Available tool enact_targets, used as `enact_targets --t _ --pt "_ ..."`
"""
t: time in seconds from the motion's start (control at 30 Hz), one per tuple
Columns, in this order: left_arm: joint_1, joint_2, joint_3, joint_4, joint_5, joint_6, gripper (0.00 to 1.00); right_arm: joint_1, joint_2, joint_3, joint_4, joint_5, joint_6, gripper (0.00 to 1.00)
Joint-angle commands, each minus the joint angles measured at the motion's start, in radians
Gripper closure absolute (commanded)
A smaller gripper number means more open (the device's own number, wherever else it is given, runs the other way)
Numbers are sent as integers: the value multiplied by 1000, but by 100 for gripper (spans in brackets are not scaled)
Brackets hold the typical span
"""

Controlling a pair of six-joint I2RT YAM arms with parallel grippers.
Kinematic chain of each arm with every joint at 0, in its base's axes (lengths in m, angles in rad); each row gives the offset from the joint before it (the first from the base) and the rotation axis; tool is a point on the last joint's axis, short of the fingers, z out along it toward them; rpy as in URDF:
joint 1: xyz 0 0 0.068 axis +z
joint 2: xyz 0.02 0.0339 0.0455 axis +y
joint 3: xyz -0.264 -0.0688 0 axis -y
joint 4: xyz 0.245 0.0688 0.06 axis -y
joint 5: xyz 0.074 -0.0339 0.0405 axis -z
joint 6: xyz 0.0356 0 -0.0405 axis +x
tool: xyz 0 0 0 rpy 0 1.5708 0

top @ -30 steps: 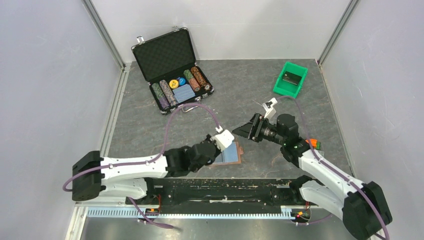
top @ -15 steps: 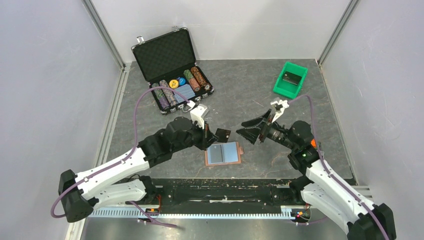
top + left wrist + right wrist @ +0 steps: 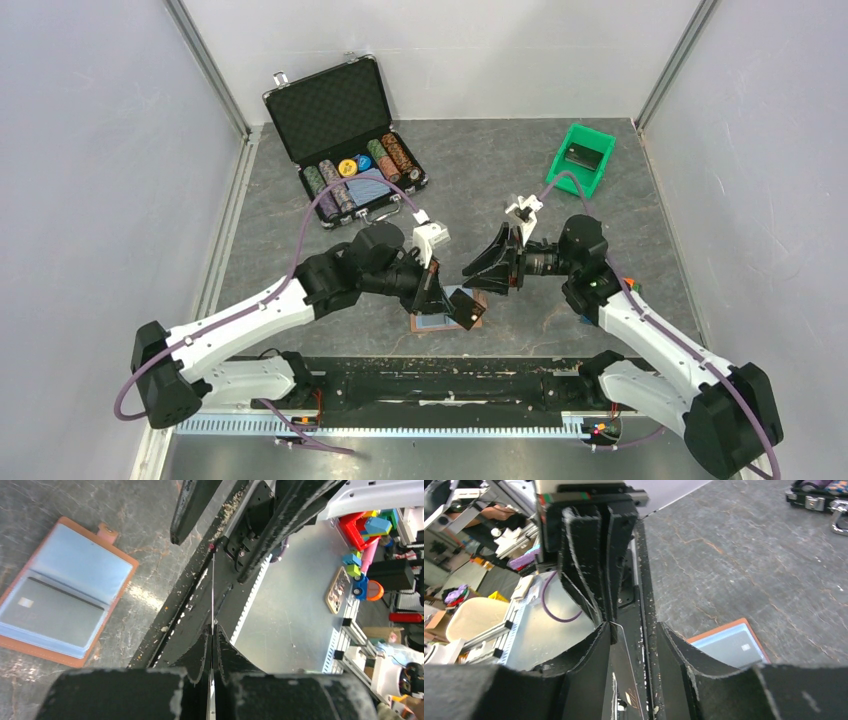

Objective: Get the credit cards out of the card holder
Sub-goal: Remove the credit card from the card holder.

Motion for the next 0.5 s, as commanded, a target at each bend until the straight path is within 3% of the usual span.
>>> enact_targets --t 0.0,0.17,0.47 --pt "5 21 54 -19 112 51 97 -1 14 -13 228 -132 123 59" --pt "5 41 58 2 151 42 98 4 32 -42 313 -142 190 60" --pt "9 91 86 22 224 48 98 34 60 -34 222 -144 154 62"
